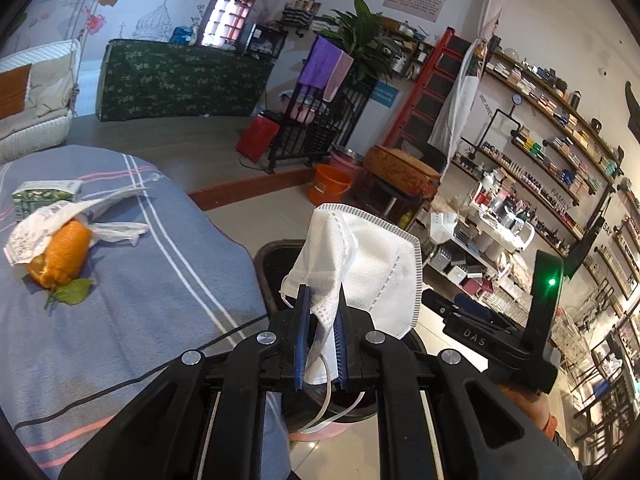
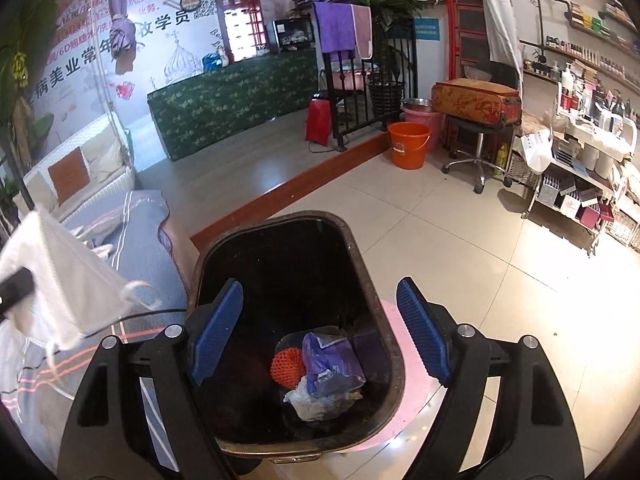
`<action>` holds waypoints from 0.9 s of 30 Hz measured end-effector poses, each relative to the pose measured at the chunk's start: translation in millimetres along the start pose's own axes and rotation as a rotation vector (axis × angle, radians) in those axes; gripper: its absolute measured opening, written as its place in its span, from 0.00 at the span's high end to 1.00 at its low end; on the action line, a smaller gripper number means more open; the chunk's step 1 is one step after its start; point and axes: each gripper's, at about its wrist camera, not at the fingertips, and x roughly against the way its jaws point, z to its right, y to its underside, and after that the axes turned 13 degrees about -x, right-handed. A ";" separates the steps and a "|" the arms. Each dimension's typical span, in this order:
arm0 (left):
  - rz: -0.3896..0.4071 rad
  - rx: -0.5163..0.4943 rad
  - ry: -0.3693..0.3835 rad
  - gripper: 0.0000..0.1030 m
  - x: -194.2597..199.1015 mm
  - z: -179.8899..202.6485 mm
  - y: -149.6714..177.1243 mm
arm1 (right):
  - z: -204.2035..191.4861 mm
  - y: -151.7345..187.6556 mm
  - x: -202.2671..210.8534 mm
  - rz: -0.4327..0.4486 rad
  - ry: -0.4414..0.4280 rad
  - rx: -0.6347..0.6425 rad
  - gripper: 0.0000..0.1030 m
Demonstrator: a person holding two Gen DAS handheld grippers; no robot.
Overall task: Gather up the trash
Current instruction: 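Lower the white face mask into the bin and open the left tool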
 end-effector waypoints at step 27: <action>-0.230 -0.118 0.055 0.26 -94.7 42.7 11.5 | 56.6 -22.9 24.3 0.090 0.098 -0.133 0.21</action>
